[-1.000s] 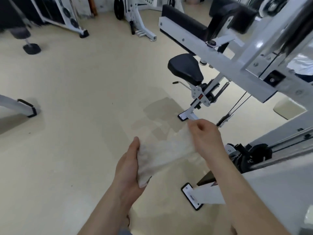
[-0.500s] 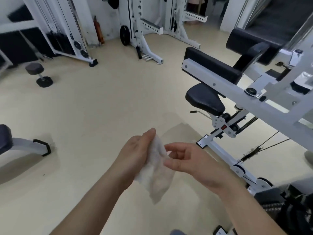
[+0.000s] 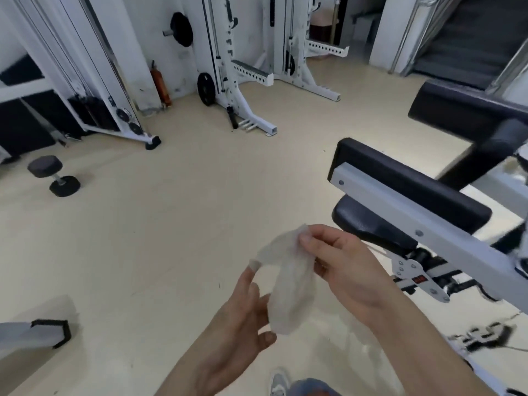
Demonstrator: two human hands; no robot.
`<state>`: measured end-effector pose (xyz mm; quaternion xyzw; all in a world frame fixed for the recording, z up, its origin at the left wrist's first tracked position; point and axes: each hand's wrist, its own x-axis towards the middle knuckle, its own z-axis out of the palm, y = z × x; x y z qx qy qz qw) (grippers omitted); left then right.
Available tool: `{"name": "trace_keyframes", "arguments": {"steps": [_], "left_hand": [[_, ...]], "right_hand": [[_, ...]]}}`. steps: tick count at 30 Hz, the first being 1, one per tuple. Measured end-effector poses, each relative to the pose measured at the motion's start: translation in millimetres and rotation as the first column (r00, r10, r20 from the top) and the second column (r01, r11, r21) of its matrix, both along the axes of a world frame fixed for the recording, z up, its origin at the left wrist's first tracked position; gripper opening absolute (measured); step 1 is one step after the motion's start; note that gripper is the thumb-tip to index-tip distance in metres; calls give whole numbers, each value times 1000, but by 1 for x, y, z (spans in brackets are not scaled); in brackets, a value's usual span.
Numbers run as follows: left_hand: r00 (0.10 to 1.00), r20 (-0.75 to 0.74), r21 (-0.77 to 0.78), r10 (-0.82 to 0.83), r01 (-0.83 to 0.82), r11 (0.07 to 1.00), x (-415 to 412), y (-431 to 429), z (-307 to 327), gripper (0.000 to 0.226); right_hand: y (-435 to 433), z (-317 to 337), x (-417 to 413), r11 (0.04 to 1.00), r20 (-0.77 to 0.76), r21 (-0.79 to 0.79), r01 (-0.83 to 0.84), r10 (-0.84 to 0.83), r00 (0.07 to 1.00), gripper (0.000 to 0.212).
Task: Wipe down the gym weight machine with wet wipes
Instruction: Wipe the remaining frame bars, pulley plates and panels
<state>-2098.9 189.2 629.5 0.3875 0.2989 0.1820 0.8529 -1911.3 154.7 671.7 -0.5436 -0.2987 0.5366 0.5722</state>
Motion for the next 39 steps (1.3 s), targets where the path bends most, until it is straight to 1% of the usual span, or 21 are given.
{"name": "trace_keyframes", "arguments": {"steps": [2,5,6,9,12,14,16,18,19,21,23,25,27,29,30,32,34,36,37,38,39], "left_hand": [[995,15,-3,100,-100,995,11,36,2,95],[962,42,73,269,-271,960,26,100,13,77],[954,38,120,296,-299,947,30,122,18,75],[930,6,283,368,-354,891,37,186,23,83],[921,6,368,389,-364,856,42,262,19,80],[939,-9,433,345,-307,847,46,319,15,74],[961,-27,472,274,-229,852,51,375,17,77],[968,-74,543,240,-163,824,58,426,26,74],[965,-120,597,234,-118,793,65,451,30,65],[949,-223,709,225,-1,705,83,493,34,47],[925,-309,771,219,109,627,109,530,36,46],[914,-352,820,201,197,538,141,561,39,44],[919,-354,857,176,243,455,179,592,37,40],[933,-329,893,145,258,368,221,620,32,23],[940,-316,903,130,255,347,244,633,29,13],[952,-290,892,94,233,388,292,658,24,18],[961,-278,804,-1,233,547,344,680,21,29],[947,-237,601,-214,317,734,396,702,23,32],[923,-207,492,-325,385,780,421,711,24,35],[885,-202,420,-419,464,779,445,719,24,39],[837,-219,386,-501,546,744,468,725,24,43]], "right_hand": [[43,6,10,999,51,-43,-6,8,999,8],[111,10,16,995,171,-94,-18,34,985,11],[132,9,18,994,236,-105,-5,30,971,17],[195,-1,20,994,439,-104,15,32,898,26],[267,-9,25,996,489,-81,-21,58,870,32],[318,-9,30,994,485,-97,-44,86,871,26],[366,-5,37,986,484,-156,-60,129,865,19],[405,-1,48,977,478,-197,-80,167,862,18],[423,2,56,972,489,-217,-89,187,852,22],[452,6,74,954,545,-280,-110,252,799,43],[476,9,94,939,609,-330,-93,287,739,54],[496,11,115,944,719,-331,-2,253,647,46],[516,8,140,952,791,-284,112,166,589,24],[531,-1,171,959,798,-192,210,28,602,8],[539,-6,189,957,782,-137,256,-54,621,8],[554,-14,227,935,687,-63,349,-213,695,13],[568,-15,269,905,515,-20,424,-355,780,21],[582,-11,311,888,365,-26,459,-419,831,26],[588,-8,330,875,334,-34,483,-446,830,28],[594,-6,350,850,320,-46,525,-486,814,30],[599,-4,368,812,310,-62,581,-537,784,32]]}}
